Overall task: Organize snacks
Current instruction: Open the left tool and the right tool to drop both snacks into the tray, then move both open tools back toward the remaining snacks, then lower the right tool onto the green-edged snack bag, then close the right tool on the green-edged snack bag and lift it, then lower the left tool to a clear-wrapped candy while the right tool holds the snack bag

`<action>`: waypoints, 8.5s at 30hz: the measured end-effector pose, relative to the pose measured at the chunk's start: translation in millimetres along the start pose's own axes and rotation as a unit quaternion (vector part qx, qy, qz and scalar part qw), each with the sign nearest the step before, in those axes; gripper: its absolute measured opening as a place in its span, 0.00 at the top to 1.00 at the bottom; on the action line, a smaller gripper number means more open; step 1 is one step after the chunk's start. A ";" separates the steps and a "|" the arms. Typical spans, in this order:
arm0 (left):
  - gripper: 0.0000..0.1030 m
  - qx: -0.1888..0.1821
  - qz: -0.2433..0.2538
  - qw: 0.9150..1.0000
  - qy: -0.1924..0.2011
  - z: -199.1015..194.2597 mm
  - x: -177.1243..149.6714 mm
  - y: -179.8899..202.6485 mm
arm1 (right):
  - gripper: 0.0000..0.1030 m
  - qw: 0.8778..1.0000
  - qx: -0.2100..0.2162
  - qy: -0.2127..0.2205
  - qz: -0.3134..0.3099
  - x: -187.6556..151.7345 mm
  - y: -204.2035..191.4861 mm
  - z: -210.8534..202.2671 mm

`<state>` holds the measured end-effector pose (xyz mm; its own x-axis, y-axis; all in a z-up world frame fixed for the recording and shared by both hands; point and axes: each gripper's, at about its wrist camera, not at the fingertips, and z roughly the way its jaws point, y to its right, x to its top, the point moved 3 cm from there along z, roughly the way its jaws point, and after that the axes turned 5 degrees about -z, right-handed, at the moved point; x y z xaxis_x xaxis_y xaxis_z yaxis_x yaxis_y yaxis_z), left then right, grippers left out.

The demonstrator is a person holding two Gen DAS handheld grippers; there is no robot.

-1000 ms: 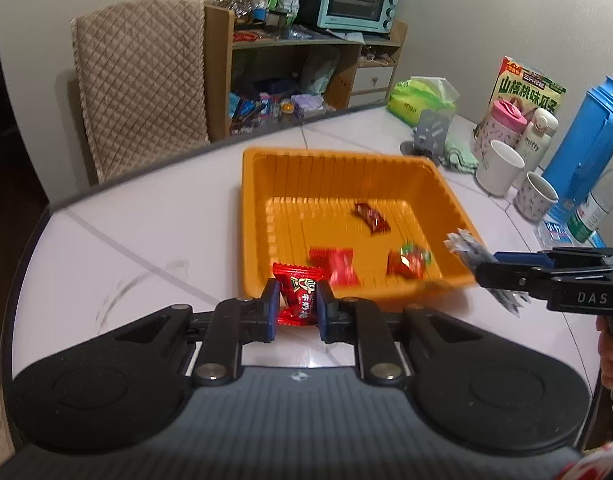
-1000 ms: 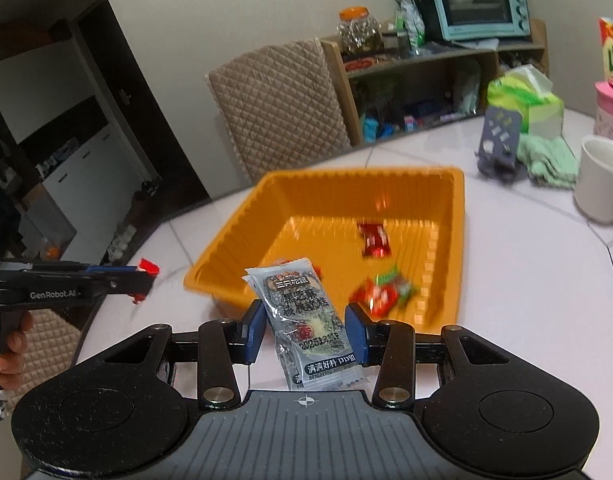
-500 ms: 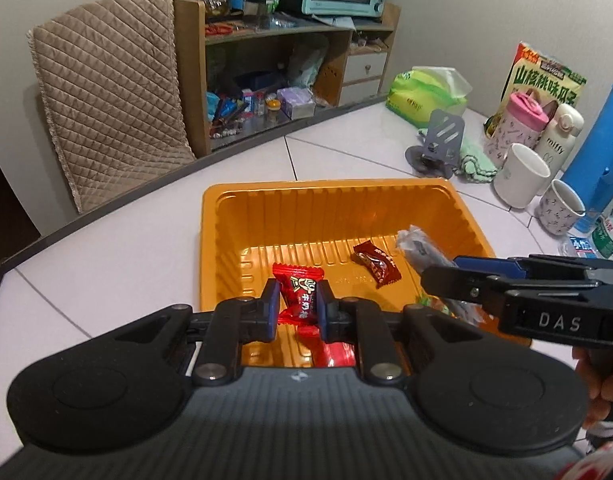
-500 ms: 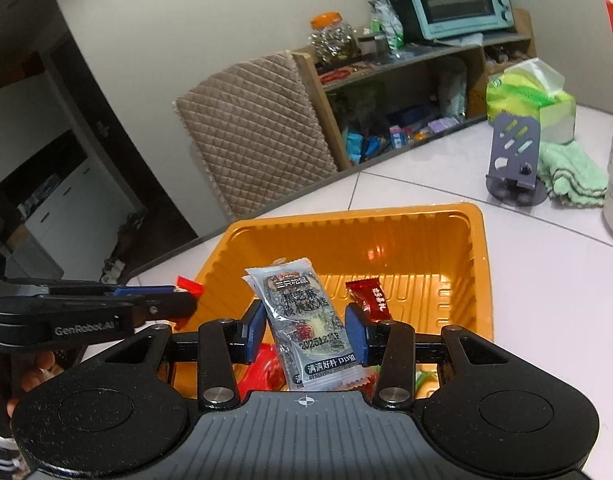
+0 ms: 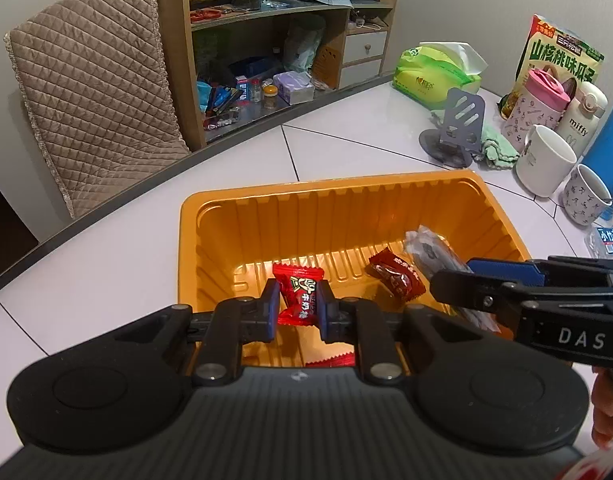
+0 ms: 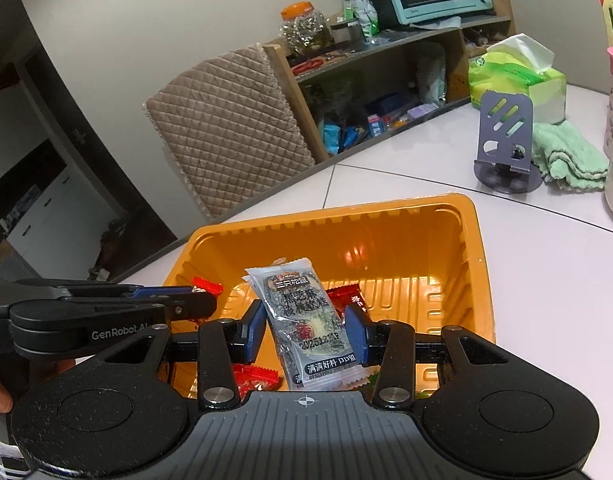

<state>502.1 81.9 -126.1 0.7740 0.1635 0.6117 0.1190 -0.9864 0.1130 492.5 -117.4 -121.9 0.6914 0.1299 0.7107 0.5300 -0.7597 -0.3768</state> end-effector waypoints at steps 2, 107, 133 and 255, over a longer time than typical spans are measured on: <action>0.83 0.000 0.001 1.000 0.000 2.2 0.5 0.2 | 0.58 1.000 -0.002 -0.001 0.001 -0.3 1.2 0.7; 0.47 -0.038 -0.125 0.991 -0.017 -240.6 -199.7 42.6 | 0.26 0.999 -0.020 -0.039 -0.005 -148.6 -74.5 -234.2; 0.47 -0.016 -0.131 0.990 -0.054 -231.8 -241.6 46.8 | 0.26 0.994 -0.033 -0.103 -0.017 -198.8 -76.5 -227.1; 0.61 -0.097 0.174 0.976 -0.094 -39.2 -161.8 107.5 | 0.70 0.993 -0.086 -0.031 0.080 -153.2 35.3 -178.9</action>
<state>365.3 -50.1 -182.2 0.8492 -0.2036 0.4872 -0.2765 -0.9575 0.0817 317.5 -278.1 -137.9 0.7913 0.0332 0.6106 0.3229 -0.8706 -0.3712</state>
